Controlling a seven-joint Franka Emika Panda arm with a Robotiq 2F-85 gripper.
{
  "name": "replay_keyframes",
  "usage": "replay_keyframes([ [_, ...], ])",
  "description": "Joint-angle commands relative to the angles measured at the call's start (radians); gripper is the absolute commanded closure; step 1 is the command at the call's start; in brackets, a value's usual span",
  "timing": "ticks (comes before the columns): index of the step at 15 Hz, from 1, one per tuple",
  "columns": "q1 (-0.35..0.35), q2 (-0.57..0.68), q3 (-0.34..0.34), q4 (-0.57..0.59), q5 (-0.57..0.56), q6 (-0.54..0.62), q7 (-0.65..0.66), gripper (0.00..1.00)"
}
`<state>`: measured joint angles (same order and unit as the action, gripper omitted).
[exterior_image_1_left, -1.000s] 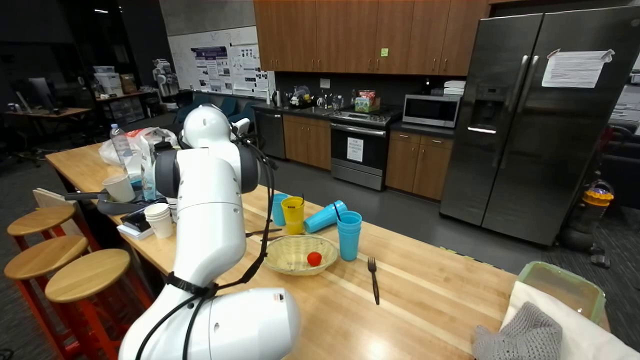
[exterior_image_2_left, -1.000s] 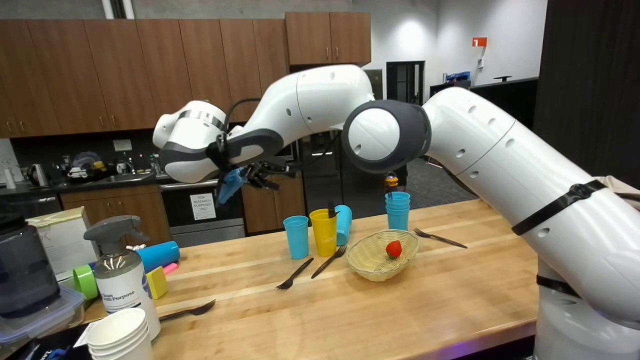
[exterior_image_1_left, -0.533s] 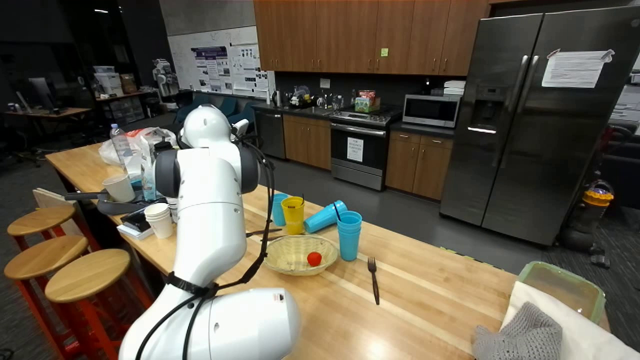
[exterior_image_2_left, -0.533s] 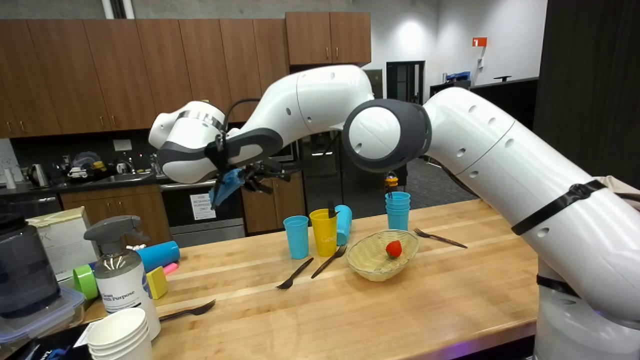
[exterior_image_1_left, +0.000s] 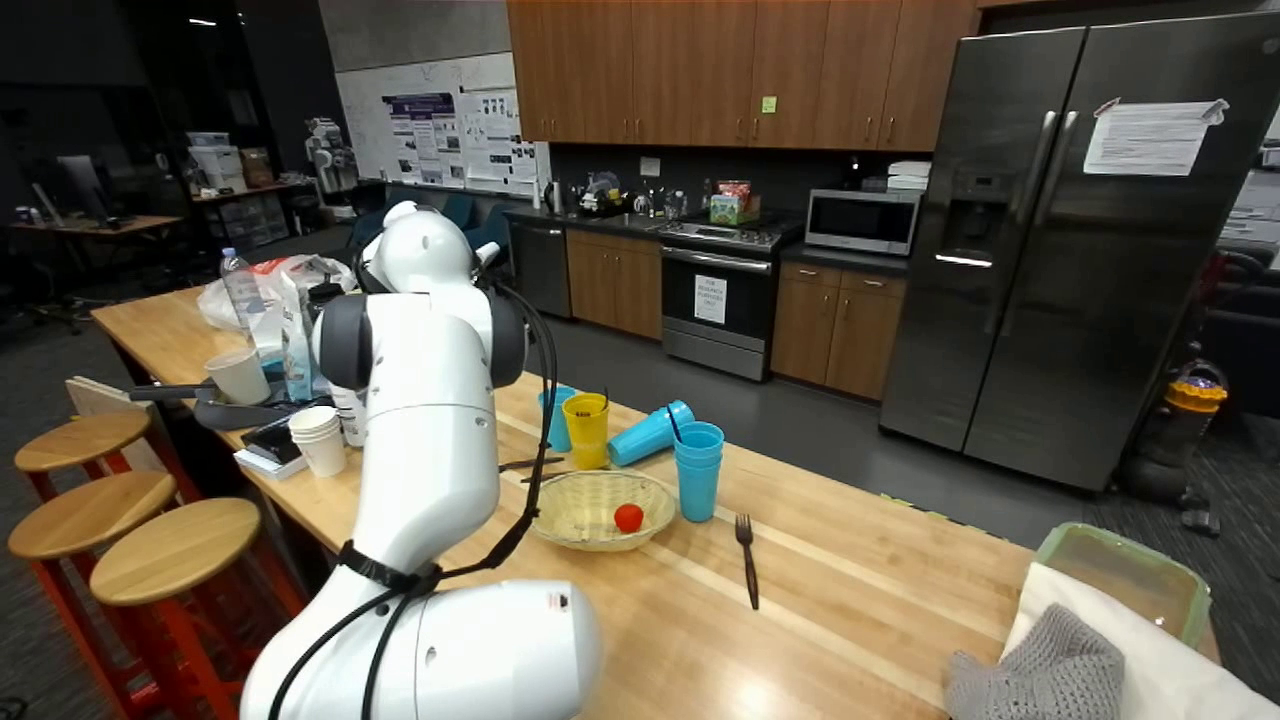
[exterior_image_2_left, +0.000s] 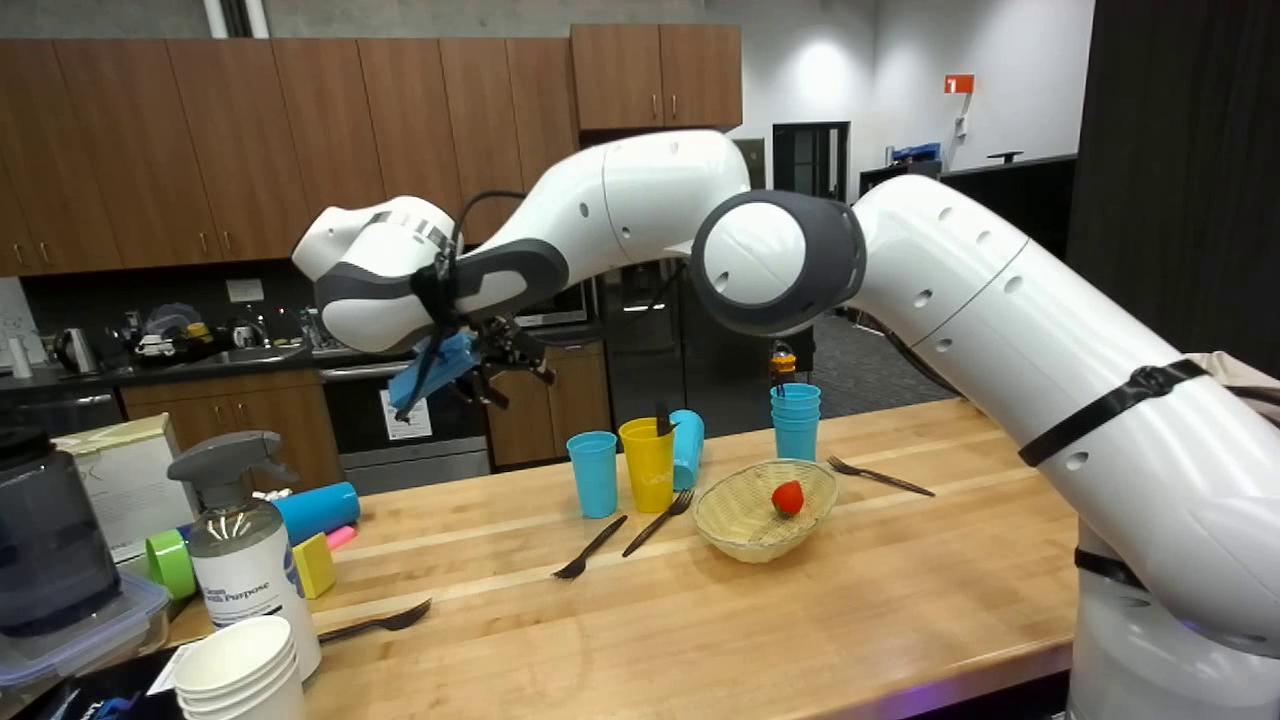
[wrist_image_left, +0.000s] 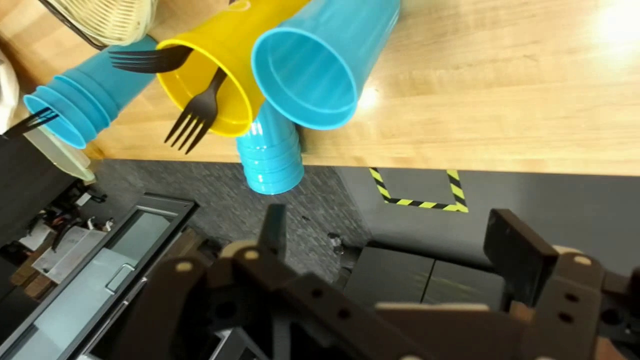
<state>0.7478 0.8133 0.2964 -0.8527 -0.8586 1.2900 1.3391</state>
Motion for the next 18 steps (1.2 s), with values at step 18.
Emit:
replay_keyframes([
  [18,-0.066,-0.025,0.083,0.013,0.12,-0.288,-0.523,0.0],
])
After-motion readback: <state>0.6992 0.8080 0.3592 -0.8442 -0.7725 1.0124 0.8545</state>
